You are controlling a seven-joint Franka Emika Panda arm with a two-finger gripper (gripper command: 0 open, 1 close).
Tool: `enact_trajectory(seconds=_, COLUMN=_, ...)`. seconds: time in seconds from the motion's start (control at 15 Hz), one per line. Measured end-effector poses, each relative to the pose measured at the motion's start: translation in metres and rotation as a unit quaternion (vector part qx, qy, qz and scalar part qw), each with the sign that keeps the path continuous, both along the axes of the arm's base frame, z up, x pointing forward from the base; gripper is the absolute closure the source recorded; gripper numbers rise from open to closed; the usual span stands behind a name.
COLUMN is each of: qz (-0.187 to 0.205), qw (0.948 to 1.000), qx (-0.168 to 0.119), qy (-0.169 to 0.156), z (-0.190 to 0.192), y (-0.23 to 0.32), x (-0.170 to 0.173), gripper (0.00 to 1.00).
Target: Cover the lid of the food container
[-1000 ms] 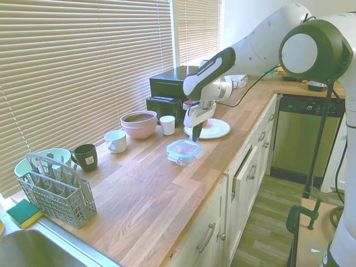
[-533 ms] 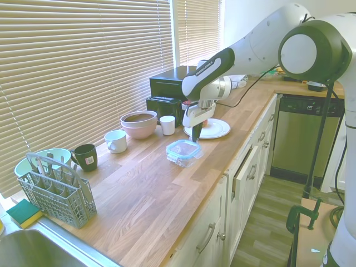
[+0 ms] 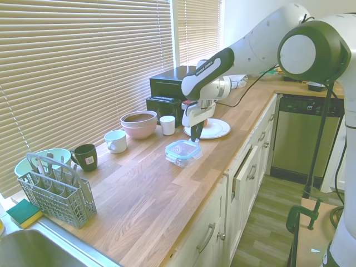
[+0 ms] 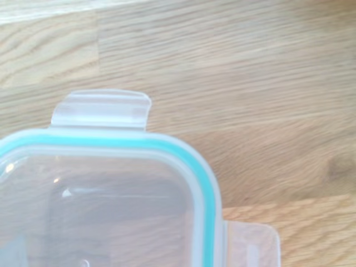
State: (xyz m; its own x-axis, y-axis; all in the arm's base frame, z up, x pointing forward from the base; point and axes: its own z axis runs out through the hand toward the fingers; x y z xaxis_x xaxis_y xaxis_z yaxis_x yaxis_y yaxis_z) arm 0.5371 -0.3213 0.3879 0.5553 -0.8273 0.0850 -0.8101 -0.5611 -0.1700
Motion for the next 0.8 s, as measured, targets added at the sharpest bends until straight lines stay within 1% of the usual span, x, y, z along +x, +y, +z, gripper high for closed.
enact_trajectory(seconds=0.2, qz=-0.002, qw=0.9998, qx=-0.009, qy=-0.017, z=0.028, y=-0.001, x=-0.007, gripper=0.0)
enact_trajectory(seconds=0.33, qz=0.001, qw=0.9996, qx=-0.016, qy=-0.025, z=0.048, y=0.011, x=-0.018, gripper=0.0)
enact_trajectory(seconds=0.47, qz=0.005, qw=0.9993, qx=-0.025, qy=-0.026, z=0.065, y=0.037, x=-0.031, gripper=0.0)
enact_trajectory(seconds=0.6, qz=0.011, qw=0.9991, qx=-0.033, qy=-0.024, z=0.076, y=0.075, x=-0.036, gripper=0.0)
enact_trajectory(seconds=0.8, qz=0.011, qw=0.9989, qx=-0.041, qy=-0.019, z=0.075, y=0.118, x=-0.036, gripper=0.0)
